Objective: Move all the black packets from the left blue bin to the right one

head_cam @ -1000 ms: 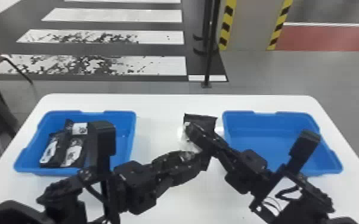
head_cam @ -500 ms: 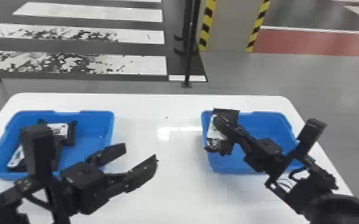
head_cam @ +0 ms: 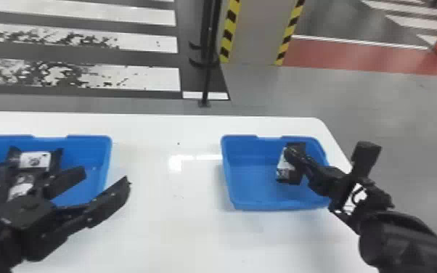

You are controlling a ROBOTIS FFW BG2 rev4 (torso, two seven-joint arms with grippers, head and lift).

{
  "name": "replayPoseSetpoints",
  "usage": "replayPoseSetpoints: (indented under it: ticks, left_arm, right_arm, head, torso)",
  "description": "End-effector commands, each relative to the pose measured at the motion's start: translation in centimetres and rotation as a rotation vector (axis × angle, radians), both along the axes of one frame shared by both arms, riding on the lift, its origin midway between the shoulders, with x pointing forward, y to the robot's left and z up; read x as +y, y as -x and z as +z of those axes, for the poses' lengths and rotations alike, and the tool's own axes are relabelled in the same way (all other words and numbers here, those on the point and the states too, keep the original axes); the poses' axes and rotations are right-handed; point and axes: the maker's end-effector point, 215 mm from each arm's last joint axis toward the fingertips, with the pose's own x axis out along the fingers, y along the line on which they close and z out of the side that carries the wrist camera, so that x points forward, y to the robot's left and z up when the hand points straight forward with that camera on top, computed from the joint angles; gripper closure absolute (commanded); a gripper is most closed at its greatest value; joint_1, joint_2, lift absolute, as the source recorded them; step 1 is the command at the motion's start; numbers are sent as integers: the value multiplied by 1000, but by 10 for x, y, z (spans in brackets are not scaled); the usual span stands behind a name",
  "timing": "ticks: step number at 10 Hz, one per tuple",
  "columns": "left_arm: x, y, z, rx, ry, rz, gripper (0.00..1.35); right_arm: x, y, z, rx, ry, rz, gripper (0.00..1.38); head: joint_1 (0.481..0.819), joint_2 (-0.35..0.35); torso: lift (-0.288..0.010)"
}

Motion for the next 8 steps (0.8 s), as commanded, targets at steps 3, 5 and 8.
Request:
replayPoseSetpoints:
  ticks: [3, 5, 8]
  left_arm:
    - [44, -7, -6, -3, -58, 98, 140]
    - [83, -10, -14, 17, -114, 177, 140]
    - [138, -15, -28, 61, -204, 290, 139]
  right_arm:
    - [-3, 14, 40, -117, 134, -15, 81]
    - [36, 72, 82, -230, 206, 9, 213]
    - [96, 146, 112, -315, 214, 61, 222]
  head:
    - [695, -233]
    - [695, -180]
    - [695, -55]
  torso:
    - [-140]
    - [-140]
    - [-140]
